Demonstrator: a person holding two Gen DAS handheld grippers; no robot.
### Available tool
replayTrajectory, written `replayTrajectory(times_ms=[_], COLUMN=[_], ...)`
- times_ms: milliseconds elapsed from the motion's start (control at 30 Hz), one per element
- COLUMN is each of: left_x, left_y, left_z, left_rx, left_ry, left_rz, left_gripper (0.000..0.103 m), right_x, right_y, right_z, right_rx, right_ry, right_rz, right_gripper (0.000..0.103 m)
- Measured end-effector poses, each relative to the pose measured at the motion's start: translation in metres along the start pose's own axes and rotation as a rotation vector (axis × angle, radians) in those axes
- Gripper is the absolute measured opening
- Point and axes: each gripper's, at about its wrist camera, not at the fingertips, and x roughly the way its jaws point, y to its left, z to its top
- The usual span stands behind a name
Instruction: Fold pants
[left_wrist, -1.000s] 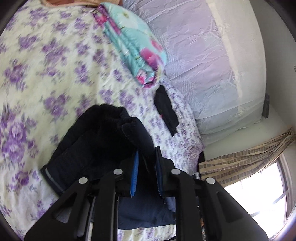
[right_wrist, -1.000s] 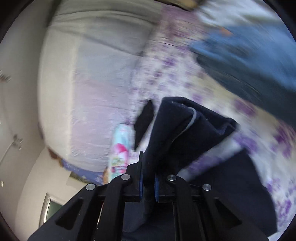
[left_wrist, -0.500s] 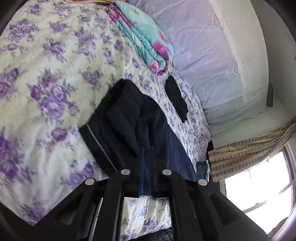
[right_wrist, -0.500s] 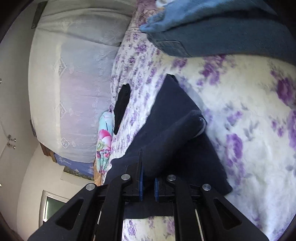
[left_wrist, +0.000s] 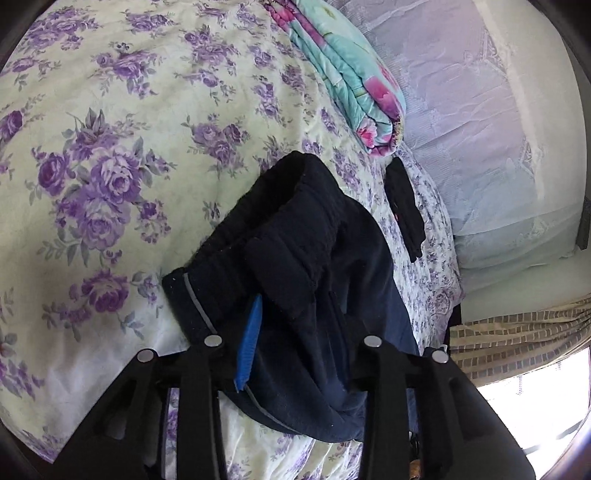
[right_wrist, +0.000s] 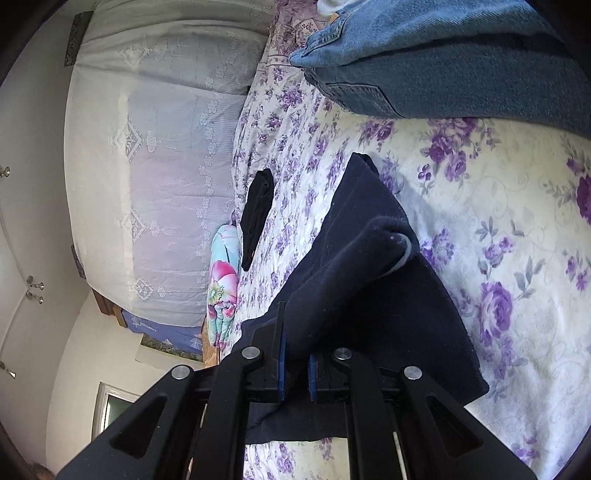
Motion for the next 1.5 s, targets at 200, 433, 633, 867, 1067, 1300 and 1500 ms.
replayTrajectory(times_ms=[200,433,633,867,1067,1300,1500], left_x=[0.006,-0.048,-0.021,-0.049,-0.058,0.021,0.082], left_y=[-0.009,-0.016,0.021,0.034,-0.042,-0.133,-0.127], left_z=[0.003,0.007,-0.003,-0.016,-0.046,-0.093,-0.108], left_rx=[0.031,0.027,0.035,0.051,0.308,0.569,0.552], left_ry=[-0.013,-0.037,0.053,-0.073,-0.128,0.088,0.179], left_rz=[-0.022,-0.227,-0.094,-0.040,-0.023,-0.094,-0.056], left_gripper=[0.014,0.013,0.013,0.043,0.058,0.070,0.070], right_x=[0.001,-0.012,-0.009,-0.038,-0.074,-0.071,0.012], right_y=[0.002,0.037,-0.014,-0.021,0.015,0.073,0.076], right_z=[0.002,0.006,-0.011,-0.022,-0.019,-0.016,-0.022], right_rx=[-0.009,-0.110,-0.090,-0.025,-0.130,-0.308,-0.294], right_ry=[-0.003,-0.008,0.072,0.006,-0.161,-0.315,-0.085], right_rz=[-0.001,0.027,-0.110,-0.076,-0.064,-0.111,-0.009], right_gripper=[0.009,0.009,0.007,0.022,0.023,0.029,0.057])
